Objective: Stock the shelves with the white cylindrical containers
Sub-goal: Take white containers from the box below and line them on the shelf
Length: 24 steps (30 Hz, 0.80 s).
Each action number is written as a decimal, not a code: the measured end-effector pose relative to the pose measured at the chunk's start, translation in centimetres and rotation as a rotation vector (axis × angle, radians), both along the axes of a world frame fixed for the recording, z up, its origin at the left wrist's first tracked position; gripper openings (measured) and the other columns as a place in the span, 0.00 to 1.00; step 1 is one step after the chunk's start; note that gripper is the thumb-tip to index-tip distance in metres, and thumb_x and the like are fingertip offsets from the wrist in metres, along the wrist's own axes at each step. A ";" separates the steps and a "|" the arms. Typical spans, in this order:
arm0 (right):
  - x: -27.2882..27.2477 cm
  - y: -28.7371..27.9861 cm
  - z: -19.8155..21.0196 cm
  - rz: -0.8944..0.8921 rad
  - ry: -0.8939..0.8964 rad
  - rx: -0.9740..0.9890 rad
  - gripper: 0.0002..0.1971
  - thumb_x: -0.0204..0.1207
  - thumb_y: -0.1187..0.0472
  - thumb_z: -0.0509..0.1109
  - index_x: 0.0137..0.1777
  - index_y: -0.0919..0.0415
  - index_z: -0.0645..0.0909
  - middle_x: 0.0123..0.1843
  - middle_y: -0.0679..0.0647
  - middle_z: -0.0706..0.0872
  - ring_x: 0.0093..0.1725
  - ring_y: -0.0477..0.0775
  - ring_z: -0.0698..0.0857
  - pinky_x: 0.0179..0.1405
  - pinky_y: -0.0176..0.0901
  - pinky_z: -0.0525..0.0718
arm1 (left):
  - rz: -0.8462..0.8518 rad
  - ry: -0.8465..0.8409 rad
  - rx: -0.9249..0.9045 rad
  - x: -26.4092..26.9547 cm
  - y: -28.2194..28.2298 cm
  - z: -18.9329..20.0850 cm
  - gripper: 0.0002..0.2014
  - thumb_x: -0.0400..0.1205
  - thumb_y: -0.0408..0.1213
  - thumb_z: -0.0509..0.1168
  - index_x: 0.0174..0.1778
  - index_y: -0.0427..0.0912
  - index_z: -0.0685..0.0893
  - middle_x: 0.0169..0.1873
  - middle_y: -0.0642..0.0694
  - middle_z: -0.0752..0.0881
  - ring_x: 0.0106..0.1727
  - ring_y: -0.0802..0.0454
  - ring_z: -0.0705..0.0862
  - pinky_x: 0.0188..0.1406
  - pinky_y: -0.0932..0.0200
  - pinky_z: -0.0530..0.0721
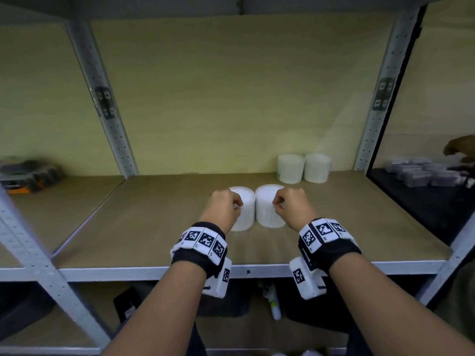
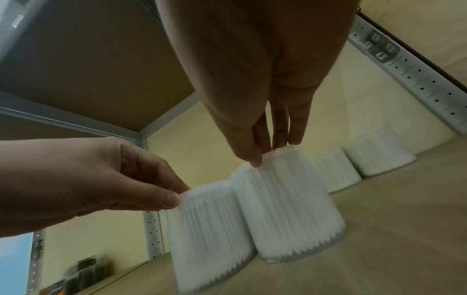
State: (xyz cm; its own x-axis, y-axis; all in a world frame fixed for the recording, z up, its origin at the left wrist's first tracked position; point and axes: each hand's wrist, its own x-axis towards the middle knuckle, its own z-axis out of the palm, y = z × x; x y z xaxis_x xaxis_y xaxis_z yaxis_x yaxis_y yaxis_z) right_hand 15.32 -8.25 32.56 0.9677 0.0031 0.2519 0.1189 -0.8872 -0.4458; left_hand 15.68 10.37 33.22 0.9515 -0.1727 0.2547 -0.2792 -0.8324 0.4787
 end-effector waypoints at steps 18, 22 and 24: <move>15.3 -1.2 0.2 -0.043 0.006 -0.011 0.12 0.79 0.67 0.63 0.54 0.63 0.87 0.56 0.59 0.89 0.57 0.59 0.86 0.52 0.44 0.81 | -0.001 0.001 0.024 15.9 -2.7 0.1 0.11 0.80 0.27 0.63 0.55 0.35 0.88 0.55 0.39 0.86 0.57 0.44 0.84 0.58 0.56 0.81; 17.4 -1.2 -0.3 -0.042 0.010 0.008 0.16 0.79 0.71 0.60 0.61 0.63 0.85 0.63 0.59 0.86 0.63 0.58 0.82 0.58 0.42 0.78 | 0.009 -0.015 0.041 18.2 -3.2 0.0 0.13 0.81 0.27 0.62 0.58 0.35 0.88 0.58 0.38 0.86 0.60 0.42 0.83 0.62 0.52 0.80; 17.9 -1.0 -0.5 -0.034 0.010 -0.001 0.18 0.79 0.71 0.60 0.65 0.63 0.82 0.66 0.58 0.84 0.67 0.58 0.80 0.62 0.42 0.76 | 0.012 -0.020 0.052 19.1 -3.5 0.0 0.15 0.81 0.26 0.61 0.60 0.36 0.87 0.59 0.38 0.86 0.62 0.41 0.83 0.63 0.52 0.80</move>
